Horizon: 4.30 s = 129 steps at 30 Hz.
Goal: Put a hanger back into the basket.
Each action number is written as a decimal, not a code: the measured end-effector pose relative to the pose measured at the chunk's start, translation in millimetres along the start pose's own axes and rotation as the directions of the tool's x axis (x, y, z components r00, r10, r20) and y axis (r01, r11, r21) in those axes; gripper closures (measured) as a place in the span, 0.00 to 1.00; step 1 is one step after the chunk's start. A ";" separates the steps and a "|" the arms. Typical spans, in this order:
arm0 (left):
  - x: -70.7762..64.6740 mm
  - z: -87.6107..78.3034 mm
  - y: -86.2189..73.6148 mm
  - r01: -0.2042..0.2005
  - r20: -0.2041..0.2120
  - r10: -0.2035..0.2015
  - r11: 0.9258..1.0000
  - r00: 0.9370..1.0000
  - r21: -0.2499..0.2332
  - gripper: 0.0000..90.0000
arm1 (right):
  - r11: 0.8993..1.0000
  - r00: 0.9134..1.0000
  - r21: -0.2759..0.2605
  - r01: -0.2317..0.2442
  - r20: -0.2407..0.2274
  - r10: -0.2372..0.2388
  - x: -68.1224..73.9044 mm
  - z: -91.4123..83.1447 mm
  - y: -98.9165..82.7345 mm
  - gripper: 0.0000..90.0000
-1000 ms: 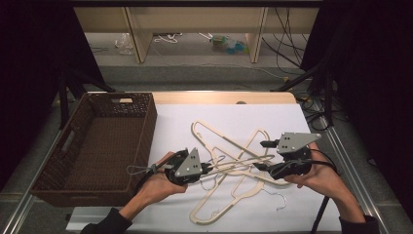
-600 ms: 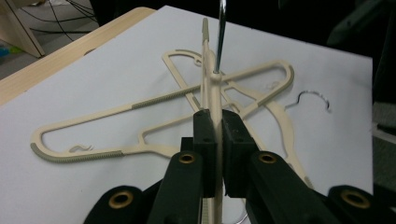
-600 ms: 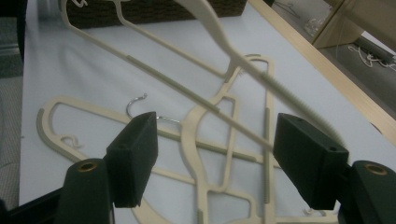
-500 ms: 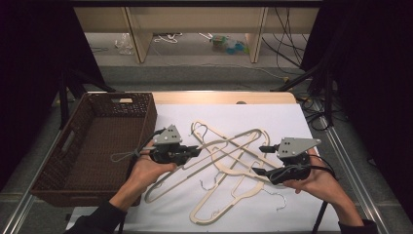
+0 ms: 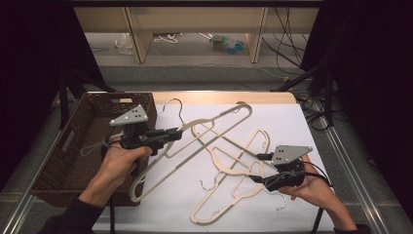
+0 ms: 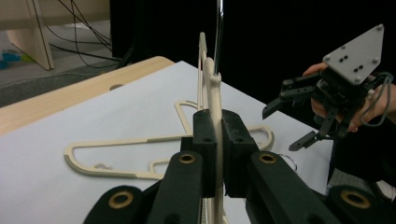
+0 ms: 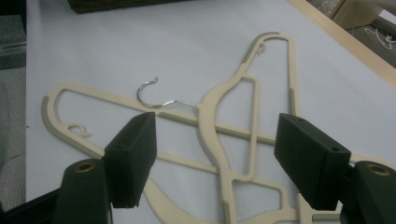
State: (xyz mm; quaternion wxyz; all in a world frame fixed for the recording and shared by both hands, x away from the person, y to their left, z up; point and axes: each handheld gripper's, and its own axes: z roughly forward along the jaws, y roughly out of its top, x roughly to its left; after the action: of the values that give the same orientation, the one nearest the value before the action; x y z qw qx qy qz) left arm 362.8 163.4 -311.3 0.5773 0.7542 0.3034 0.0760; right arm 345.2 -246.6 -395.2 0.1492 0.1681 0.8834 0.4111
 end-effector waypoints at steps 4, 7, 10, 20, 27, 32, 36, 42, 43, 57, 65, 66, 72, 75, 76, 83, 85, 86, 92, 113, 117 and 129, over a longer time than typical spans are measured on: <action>1.9 -12.6 2.7 0.017 0.009 -0.017 1.000 1.000 -0.003 0.95 | 1.000 1.000 0.004 -0.012 -0.008 0.012 3.5 3.2 -4.6 0.35; 6.4 -25.1 5.1 0.045 -0.012 -0.044 0.999 0.999 0.006 0.95 | 1.000 1.000 0.012 -0.013 -0.018 0.013 5.4 4.9 -7.6 0.35; 11.7 -36.7 9.2 0.045 -0.039 -0.045 0.999 0.998 0.009 0.95 | 1.000 1.000 0.019 -0.015 -0.023 0.015 6.9 6.7 -10.7 0.35; 35.2 -84.7 26.8 0.049 -0.162 -0.042 0.998 0.986 0.040 0.95 | 0.999 0.999 0.031 -0.022 -0.037 0.023 9.6 8.3 -15.6 0.35; 54.1 -122.1 35.7 0.063 -0.250 -0.052 0.997 0.967 0.038 0.95 | 0.999 0.999 0.032 -0.021 -0.038 0.023 10.6 9.5 -17.6 0.35; 71.6 -151.3 37.1 0.086 -0.321 -0.062 0.995 0.945 0.059 0.95 | 0.999 0.999 0.037 -0.023 -0.042 0.025 10.6 9.8 -18.5 0.35; 86.0 -170.9 35.2 0.100 -0.371 -0.062 0.991 0.927 0.084 0.95 | 0.999 0.998 0.047 -0.025 -0.049 0.028 11.3 10.0 -18.8 0.35; 108.7 -184.0 27.1 0.132 -0.416 -0.081 0.987 0.906 0.094 0.95 | 0.999 0.998 0.044 -0.025 -0.050 0.027 12.0 11.8 -18.9 0.35; 112.7 -184.1 25.1 0.136 -0.420 -0.085 0.986 0.904 0.093 0.95 | 0.999 0.998 0.042 -0.021 -0.050 0.023 11.8 12.0 -18.9 0.35; 153.3 -165.2 4.1 0.140 -0.436 -0.055 0.976 0.898 0.166 0.95 | 0.999 0.998 0.042 -0.024 -0.054 0.027 11.2 11.6 -20.0 0.34; 167.2 -153.8 -6.6 0.139 -0.419 -0.039 0.967 0.907 0.211 0.95 | 0.999 0.998 0.047 -0.022 -0.060 0.025 11.5 12.8 -20.5 0.34; 168.8 -152.4 -8.0 0.144 -0.418 -0.040 0.965 0.908 0.220 0.95 | 0.999 0.998 0.047 -0.022 -0.060 0.025 11.5 12.8 -20.5 0.34; 177.7 -142.2 -21.2 0.167 -0.420 -0.061 0.961 0.906 0.221 0.95 | 0.998 0.998 0.050 -0.024 -0.061 0.027 11.4 12.8 -20.8 0.34; 181.7 -138.7 -27.9 0.182 -0.423 -0.074 0.958 0.903 0.221 0.95 | 0.998 0.998 0.061 -0.022 -0.064 0.025 11.4 12.9 -21.1 0.34; 183.1 -137.3 -30.4 0.184 -0.425 -0.074 0.957 0.902 0.224 0.95 | 0.998 0.998 0.061 -0.022 -0.064 0.025 11.4 12.9 -21.1 0.34; 190.5 -130.5 -48.1 0.227 -0.437 -0.103 0.943 0.894 0.242 0.95 | 0.998 0.998 0.059 -0.023 -0.063 0.027 11.2 13.0 -21.2 0.33; 192.6 -130.9 -52.1 0.240 -0.457 -0.104 0.938 0.883 0.249 0.95 | 0.998 0.998 0.052 -0.025 -0.057 0.028 11.1 14.2 -21.7 0.31; 194.2 -132.6 -54.1 0.240 -0.459 -0.095 0.933 0.883 0.268 0.95 | 0.998 0.998 0.052 -0.026 -0.055 0.029 11.2 14.4 -21.7 0.31; 201.3 -135.6 -70.0 0.272 -0.488 -0.092 0.911 0.868 0.311 0.93 | 0.999 0.998 0.046 -0.028 -0.050 0.030 10.9 14.5 -21.4 0.29; 214.1 -134.7 -91.8 0.317 -0.653 -0.052 0.901 0.756 0.295 0.76 | 0.998 0.998 0.044 -0.046 -0.039 0.047 10.1 14.9 -22.1 0.27; 204.8 -143.1 -84.3 0.318 -0.661 -0.068 0.910 0.747 0.266 0.61 | 0.998 0.998 0.043 -0.049 -0.035 0.051 9.3 14.5 -22.2 0.27; 120.8 -154.3 -48.8 0.126 -0.651 -0.018 0.985 0.759 0.120 0.39 | 0.998 0.998 0.039 -0.050 -0.024 0.051 9.5 14.6 -21.8 0.27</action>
State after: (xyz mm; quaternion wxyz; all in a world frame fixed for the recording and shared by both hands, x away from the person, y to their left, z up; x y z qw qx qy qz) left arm 370.1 363.8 -334.9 0.3785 0.7120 0.5180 0.2854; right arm 338.7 -246.0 -422.4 0.1243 0.1879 0.8884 0.3999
